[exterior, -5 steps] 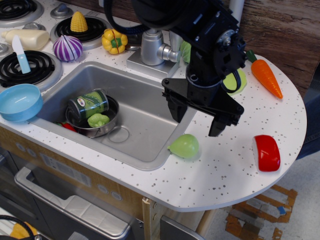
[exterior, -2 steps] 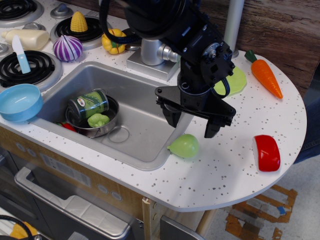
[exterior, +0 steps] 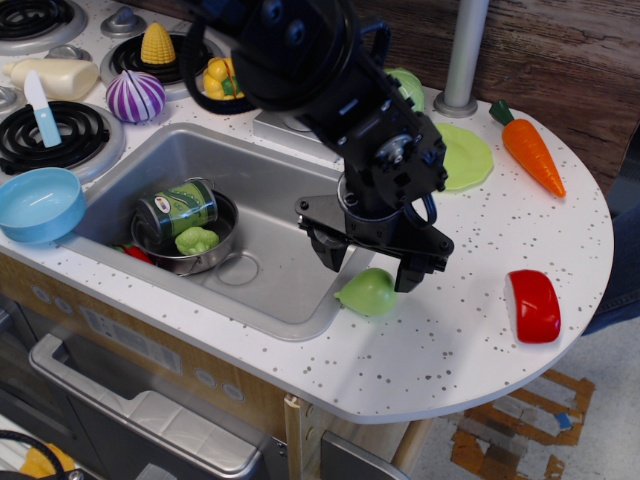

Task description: Put pear in bowl

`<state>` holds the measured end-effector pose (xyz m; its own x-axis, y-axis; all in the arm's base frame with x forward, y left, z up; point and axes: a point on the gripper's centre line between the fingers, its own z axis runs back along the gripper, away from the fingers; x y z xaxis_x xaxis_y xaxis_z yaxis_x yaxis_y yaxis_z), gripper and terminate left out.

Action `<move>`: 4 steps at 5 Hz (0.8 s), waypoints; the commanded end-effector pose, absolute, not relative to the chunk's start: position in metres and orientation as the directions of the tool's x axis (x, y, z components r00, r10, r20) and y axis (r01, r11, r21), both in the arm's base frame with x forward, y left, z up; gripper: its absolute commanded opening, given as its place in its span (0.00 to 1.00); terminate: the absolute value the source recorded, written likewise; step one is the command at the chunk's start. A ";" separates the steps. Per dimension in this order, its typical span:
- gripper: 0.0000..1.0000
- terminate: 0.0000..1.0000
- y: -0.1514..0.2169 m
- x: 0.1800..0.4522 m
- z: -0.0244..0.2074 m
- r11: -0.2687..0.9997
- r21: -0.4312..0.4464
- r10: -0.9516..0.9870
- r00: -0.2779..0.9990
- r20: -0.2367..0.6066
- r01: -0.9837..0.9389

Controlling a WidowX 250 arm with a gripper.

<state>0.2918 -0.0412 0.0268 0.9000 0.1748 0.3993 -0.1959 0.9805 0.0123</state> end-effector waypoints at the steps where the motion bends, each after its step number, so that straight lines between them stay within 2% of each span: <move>1: 1.00 0.00 -0.044 0.292 0.020 0.972 -0.044 0.228 0.868 0.441 -0.232; 2: 1.00 0.00 -0.045 0.295 0.009 0.961 -0.130 0.278 0.848 0.451 -0.245; 3: 0.00 0.00 -0.046 0.292 0.009 0.958 -0.104 0.286 0.841 0.459 -0.268; 4: 0.00 0.00 -0.046 0.293 0.012 0.960 -0.070 0.271 0.845 0.461 -0.269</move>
<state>0.2844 -0.0365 0.0146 0.8802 0.2731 0.3882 -0.3021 0.9532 0.0143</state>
